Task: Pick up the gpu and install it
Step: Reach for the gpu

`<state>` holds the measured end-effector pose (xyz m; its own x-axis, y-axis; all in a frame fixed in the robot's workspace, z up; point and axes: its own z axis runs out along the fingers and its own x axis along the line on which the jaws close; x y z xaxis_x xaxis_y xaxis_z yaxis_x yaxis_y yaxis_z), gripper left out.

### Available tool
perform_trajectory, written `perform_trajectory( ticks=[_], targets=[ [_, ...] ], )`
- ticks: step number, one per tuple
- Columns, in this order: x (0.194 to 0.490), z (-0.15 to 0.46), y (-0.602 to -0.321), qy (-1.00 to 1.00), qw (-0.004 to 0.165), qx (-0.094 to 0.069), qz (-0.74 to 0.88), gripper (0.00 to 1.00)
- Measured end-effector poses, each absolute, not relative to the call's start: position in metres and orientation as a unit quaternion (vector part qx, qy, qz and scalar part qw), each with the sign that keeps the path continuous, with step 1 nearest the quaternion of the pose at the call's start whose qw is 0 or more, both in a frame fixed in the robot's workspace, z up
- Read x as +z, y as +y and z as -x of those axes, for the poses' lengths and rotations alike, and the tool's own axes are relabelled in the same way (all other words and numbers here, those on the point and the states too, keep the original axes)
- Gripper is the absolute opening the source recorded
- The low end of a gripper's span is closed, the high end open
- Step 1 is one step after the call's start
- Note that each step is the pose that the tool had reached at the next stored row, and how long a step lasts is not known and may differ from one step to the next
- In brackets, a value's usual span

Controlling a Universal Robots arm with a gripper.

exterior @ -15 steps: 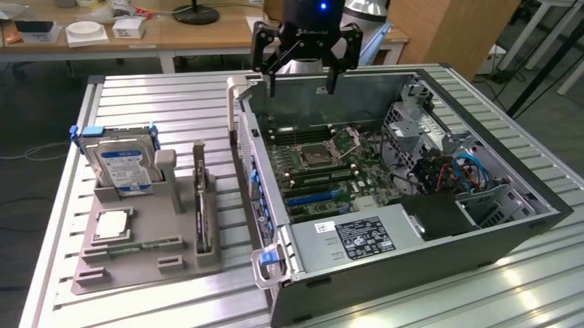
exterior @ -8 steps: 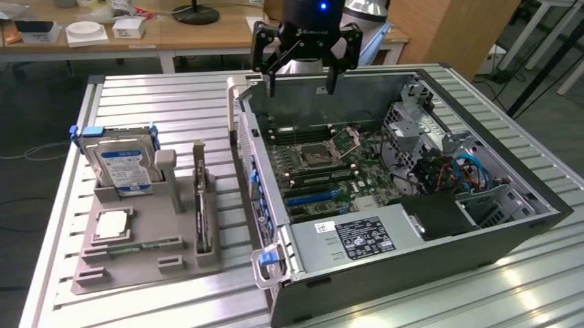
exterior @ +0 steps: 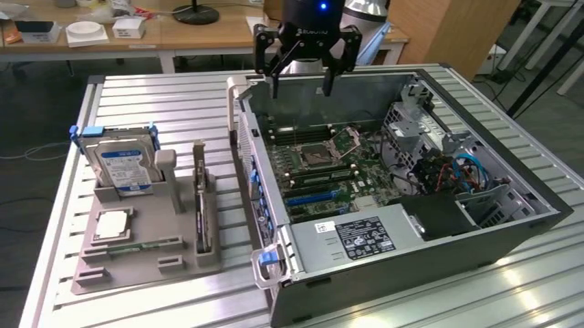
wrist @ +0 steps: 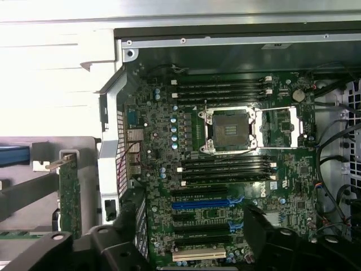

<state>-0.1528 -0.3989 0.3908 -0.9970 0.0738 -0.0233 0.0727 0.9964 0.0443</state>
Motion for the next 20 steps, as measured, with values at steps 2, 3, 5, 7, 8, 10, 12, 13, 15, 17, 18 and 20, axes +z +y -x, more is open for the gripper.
perform_trajectory(
  ticks=[2, 3, 5, 7, 8, 10, 12, 13, 15, 17, 18, 20],
  targets=[
    [0.391, 0.153, -0.399, 0.999, 0.012, 0.022, -0.037, 0.79],
    [0.391, 0.153, -0.399, 0.999, 0.012, 0.022, -0.037, 0.73],
    [0.391, 0.153, -0.399, 0.999, 0.012, 0.022, -0.037, 0.67],
    [0.391, 0.153, -0.399, 0.999, 0.012, 0.022, -0.037, 0.62],
    [0.391, 0.153, -0.399, 0.999, 0.012, 0.022, -0.037, 0.56],
    [0.391, 0.153, -0.399, 0.999, 0.012, 0.022, -0.037, 0.50],
    [0.391, 0.153, -0.399, 0.999, 0.012, 0.022, -0.037, 0.44],
    [0.391, 0.153, -0.399, 0.999, 0.012, 0.022, -0.037, 0.44],
    [0.391, 0.155, -0.399, 0.999, 0.013, 0.021, -0.037, 0.38],
    [0.390, 0.163, -0.399, 0.999, 0.013, 0.020, -0.037, 0.38],
    [0.389, 0.168, -0.399, 0.999, 0.013, 0.020, -0.037, 0.38],
    [0.388, 0.177, -0.399, 0.999, 0.013, 0.018, -0.037, 0.38]
  ],
)
